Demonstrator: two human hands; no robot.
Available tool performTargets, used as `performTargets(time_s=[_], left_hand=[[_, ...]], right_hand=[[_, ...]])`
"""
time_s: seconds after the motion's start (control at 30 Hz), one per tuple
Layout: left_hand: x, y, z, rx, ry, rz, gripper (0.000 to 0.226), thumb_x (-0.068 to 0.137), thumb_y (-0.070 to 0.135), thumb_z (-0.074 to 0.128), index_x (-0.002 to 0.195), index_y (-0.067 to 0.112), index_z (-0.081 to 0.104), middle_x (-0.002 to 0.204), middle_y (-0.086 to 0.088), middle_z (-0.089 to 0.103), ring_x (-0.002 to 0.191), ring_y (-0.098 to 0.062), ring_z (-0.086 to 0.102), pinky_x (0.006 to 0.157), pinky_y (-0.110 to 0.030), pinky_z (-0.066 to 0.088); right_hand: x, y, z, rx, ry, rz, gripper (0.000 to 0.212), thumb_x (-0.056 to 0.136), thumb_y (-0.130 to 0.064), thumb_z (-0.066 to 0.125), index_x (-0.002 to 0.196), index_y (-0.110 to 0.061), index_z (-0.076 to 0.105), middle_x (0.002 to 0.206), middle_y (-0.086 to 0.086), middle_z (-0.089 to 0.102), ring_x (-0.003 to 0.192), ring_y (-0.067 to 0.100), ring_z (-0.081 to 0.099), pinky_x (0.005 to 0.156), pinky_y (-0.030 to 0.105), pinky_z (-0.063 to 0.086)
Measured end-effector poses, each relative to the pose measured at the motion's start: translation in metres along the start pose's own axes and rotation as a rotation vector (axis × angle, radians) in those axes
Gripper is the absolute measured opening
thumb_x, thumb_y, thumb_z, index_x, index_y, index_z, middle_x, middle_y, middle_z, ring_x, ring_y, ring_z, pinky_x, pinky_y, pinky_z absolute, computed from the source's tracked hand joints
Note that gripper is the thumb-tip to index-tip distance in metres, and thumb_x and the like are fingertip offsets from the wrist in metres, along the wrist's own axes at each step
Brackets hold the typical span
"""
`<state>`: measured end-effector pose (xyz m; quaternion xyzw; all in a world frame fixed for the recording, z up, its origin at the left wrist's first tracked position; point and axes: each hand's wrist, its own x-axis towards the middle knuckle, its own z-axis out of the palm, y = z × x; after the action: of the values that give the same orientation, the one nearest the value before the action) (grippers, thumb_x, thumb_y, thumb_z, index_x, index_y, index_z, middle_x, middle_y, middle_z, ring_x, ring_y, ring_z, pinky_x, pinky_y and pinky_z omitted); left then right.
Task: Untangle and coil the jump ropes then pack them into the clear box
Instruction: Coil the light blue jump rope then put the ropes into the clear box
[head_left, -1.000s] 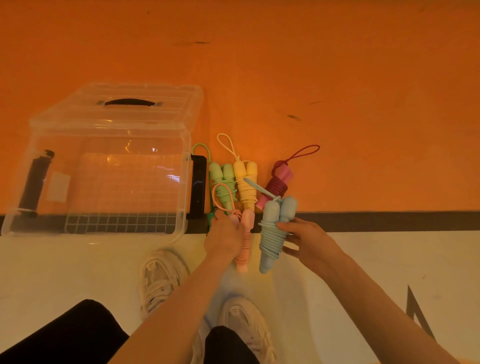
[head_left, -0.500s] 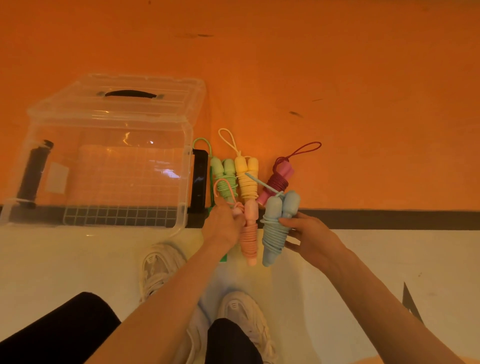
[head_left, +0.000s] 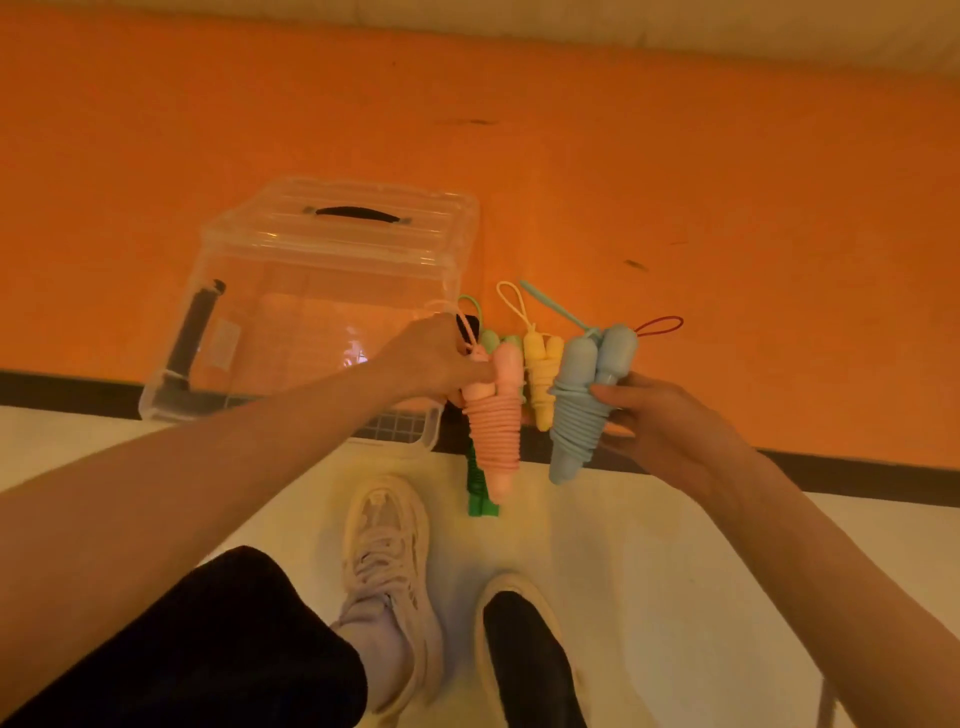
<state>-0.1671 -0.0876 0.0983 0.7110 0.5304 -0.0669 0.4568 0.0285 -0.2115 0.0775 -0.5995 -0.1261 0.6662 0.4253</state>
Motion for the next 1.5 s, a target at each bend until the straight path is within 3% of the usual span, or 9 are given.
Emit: performTargets(time_s=[0.2,0.33,0.47,0.53,0.93,1.17,1.27,1.4,1.5], left_hand=[[-0.005,-0.029,-0.059,-0.105,0.083,-0.048,0.023,0.088,0.028,0.068,0.081,0.017,0.049,0.081,-0.004,0.066,0.07,-0.015,0.07,0.064,-0.029,0.059],[-0.002,-0.066,-0.075,-0.264,0.195,-0.065,0.038,0.087,0.028,0.069,0.111,0.016,0.042,0.097,-0.007,0.062,0.069,-0.02,0.072,0.064,-0.036,0.061],[0.006,-0.11,-0.07,-0.319,0.219,-0.05,0.034,0.087,0.031,0.068,0.114,0.021,0.051,0.103,-0.007,0.066,0.071,-0.018,0.072,0.068,-0.04,0.061],[0.011,-0.13,-0.064,-0.362,0.247,-0.082,0.03,0.085,0.031,0.07,0.109,0.022,0.056,0.097,-0.005,0.068,0.07,-0.019,0.072,0.067,-0.039,0.061],[0.043,-0.208,-0.019,-0.477,0.239,-0.246,0.029,0.08,0.021,0.077,0.099,0.01,0.059,0.089,-0.01,0.07,0.059,-0.015,0.071,0.047,-0.019,0.051],[0.058,-0.231,-0.007,-0.223,0.138,-0.343,0.027,0.086,0.034,0.068,0.101,0.014,0.057,0.082,-0.002,0.07,0.058,-0.009,0.07,0.053,-0.024,0.053],[0.064,-0.234,-0.009,0.027,0.086,-0.351,0.035,0.086,0.046,0.061,0.102,0.015,0.06,0.09,-0.004,0.07,0.081,-0.021,0.069,0.077,-0.039,0.056],[0.061,-0.224,-0.009,0.542,0.061,-0.351,0.04,0.095,0.054,0.043,0.113,0.022,0.06,0.107,-0.002,0.065,0.101,-0.023,0.061,0.073,-0.029,0.04],[0.06,-0.22,-0.008,0.702,0.03,-0.364,0.047,0.094,0.055,0.045,0.122,0.018,0.056,0.119,-0.004,0.062,0.111,-0.023,0.059,0.076,-0.029,0.039]], right_hand=[[0.014,-0.021,0.041,-0.083,-0.068,-0.009,0.018,0.09,-0.005,0.057,0.107,-0.011,0.061,0.063,-0.005,0.06,0.058,0.014,0.042,0.051,0.024,0.046],[0.03,-0.031,0.067,-0.151,-0.104,0.019,0.018,0.091,-0.005,0.056,0.107,-0.01,0.061,0.07,-0.002,0.064,0.05,0.006,0.06,0.038,0.017,0.043],[0.06,-0.038,0.092,-0.241,-0.13,0.015,0.021,0.087,-0.007,0.061,0.106,-0.015,0.065,0.1,0.004,0.068,0.092,0.019,0.062,0.07,0.031,0.055],[0.076,-0.039,0.106,-0.259,-0.124,0.016,0.024,0.086,-0.006,0.062,0.108,-0.015,0.065,0.106,0.006,0.066,0.096,0.02,0.06,0.082,0.036,0.049],[0.132,-0.038,0.147,-0.323,-0.217,0.011,0.018,0.086,-0.004,0.062,0.098,-0.017,0.067,0.093,0.0,0.067,0.088,0.016,0.06,0.076,0.031,0.05],[0.152,-0.031,0.157,-0.37,-0.232,0.02,0.027,0.085,-0.005,0.064,0.112,-0.011,0.066,0.096,0.001,0.068,0.084,0.013,0.062,0.077,0.03,0.049],[0.157,-0.028,0.159,-0.386,-0.222,0.023,0.031,0.085,-0.004,0.064,0.115,-0.01,0.066,0.101,0.003,0.068,0.089,0.015,0.063,0.078,0.03,0.049],[0.162,-0.021,0.162,-0.428,-0.206,0.033,0.03,0.086,-0.005,0.065,0.115,-0.011,0.066,0.098,0.002,0.069,0.087,0.014,0.063,0.077,0.029,0.049],[0.166,-0.016,0.167,-0.478,-0.22,0.041,0.031,0.085,-0.005,0.065,0.115,-0.012,0.066,0.105,0.004,0.069,0.096,0.018,0.064,0.085,0.034,0.05]])
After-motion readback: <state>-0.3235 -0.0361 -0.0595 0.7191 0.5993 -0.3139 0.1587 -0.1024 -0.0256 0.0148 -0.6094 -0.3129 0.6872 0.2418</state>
